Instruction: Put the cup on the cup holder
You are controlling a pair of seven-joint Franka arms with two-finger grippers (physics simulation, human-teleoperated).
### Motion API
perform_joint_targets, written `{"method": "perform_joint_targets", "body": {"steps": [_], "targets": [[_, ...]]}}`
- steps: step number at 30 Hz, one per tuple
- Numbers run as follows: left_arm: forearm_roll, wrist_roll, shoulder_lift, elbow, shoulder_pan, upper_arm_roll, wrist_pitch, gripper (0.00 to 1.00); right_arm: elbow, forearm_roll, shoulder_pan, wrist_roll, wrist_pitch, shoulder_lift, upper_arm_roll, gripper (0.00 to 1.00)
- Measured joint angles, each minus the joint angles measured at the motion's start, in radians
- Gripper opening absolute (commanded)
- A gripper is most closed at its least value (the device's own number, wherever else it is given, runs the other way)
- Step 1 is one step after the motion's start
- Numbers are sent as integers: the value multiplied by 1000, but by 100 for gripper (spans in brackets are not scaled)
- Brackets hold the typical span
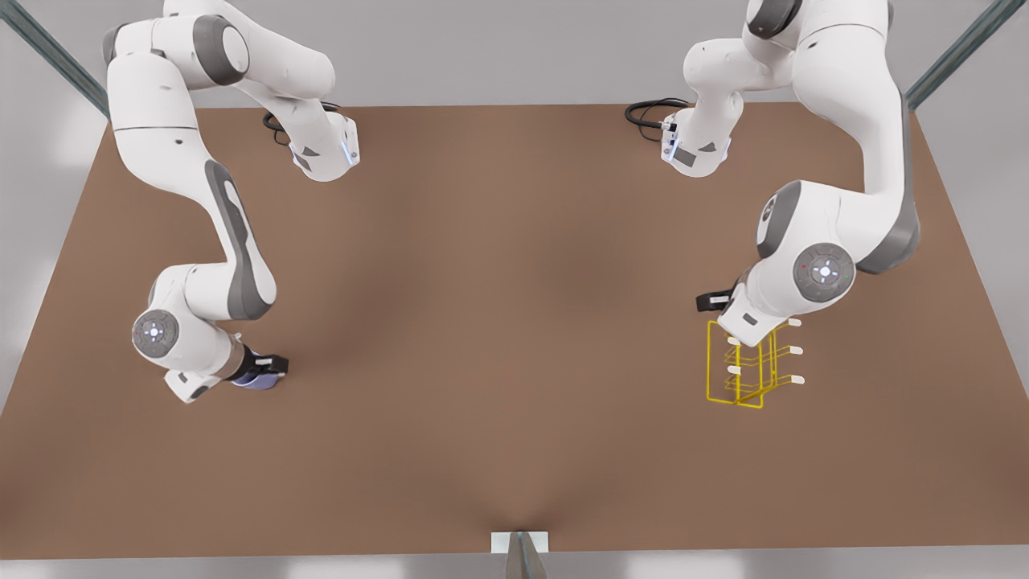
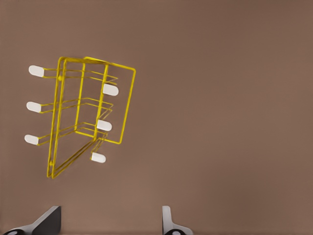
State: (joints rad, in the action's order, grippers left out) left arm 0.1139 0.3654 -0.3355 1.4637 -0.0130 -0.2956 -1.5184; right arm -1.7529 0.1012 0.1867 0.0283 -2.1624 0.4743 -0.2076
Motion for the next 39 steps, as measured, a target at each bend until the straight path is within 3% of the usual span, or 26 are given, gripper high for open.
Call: {"method": "perform_joint_targets", "body": {"steps": [8, 39], "targets": [[7, 6, -14, 12, 0, 0, -3, 100, -124, 16, 27, -6, -102, -49, -3, 100], [12, 16, -71, 22, 7, 0, -19, 100, -197, 94, 70, -15, -245, 22, -5, 100]]}}
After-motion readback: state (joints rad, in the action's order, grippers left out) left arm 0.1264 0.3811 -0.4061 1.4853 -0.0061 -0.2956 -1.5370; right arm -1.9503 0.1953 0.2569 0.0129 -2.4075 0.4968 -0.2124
